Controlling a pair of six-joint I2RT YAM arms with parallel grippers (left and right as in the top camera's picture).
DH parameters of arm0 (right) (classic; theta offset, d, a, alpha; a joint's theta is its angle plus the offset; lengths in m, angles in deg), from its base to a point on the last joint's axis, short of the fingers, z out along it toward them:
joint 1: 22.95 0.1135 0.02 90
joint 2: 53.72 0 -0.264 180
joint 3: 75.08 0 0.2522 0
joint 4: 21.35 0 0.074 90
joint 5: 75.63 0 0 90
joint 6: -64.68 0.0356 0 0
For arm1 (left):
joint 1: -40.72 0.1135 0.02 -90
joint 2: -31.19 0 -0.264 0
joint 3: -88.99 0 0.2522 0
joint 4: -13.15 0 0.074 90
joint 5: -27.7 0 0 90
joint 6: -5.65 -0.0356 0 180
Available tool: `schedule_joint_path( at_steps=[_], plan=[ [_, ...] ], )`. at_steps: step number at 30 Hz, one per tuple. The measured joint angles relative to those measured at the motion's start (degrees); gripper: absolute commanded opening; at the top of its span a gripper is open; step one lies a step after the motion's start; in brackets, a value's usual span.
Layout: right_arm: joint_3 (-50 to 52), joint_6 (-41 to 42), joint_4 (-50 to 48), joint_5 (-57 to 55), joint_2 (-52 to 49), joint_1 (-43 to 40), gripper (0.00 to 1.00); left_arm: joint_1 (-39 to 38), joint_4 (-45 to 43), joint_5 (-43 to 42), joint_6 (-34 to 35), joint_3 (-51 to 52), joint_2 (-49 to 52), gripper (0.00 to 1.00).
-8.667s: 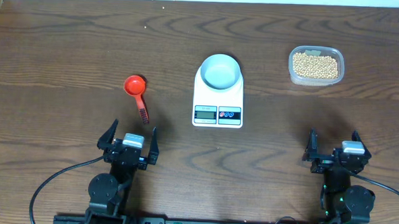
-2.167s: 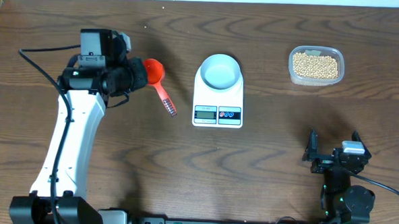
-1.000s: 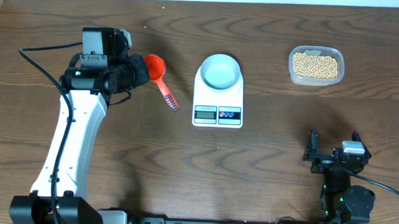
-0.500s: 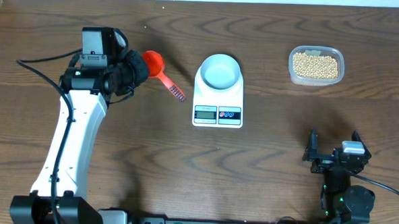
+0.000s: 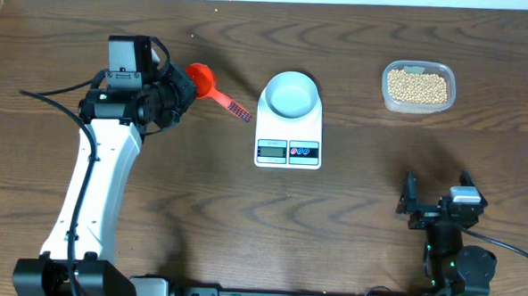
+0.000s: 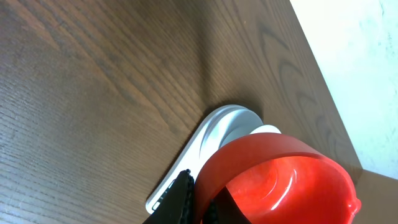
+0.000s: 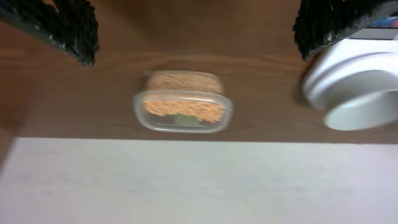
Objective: Scoop item into bowl and weigh 50g on scale
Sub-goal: 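Lift the red scoop with the left gripper toward the scale, then move the right gripper toward the scoop held above the scale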
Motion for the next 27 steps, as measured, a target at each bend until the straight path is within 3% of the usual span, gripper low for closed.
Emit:
schedule_joint_path(
  at_steps=[9,27],
  plan=[
    [-1.66,6.08,-2.05,10.05,-4.20,0.00,0.99,0.00,-0.22,-0.31,2.16,0.00,0.00,0.07],
    [-37.27,11.06,-2.03,38.69,-46.71,-0.02,0.99,0.00,-2.16,-4.46,6.38,0.00,0.00,0.07]
  ],
)
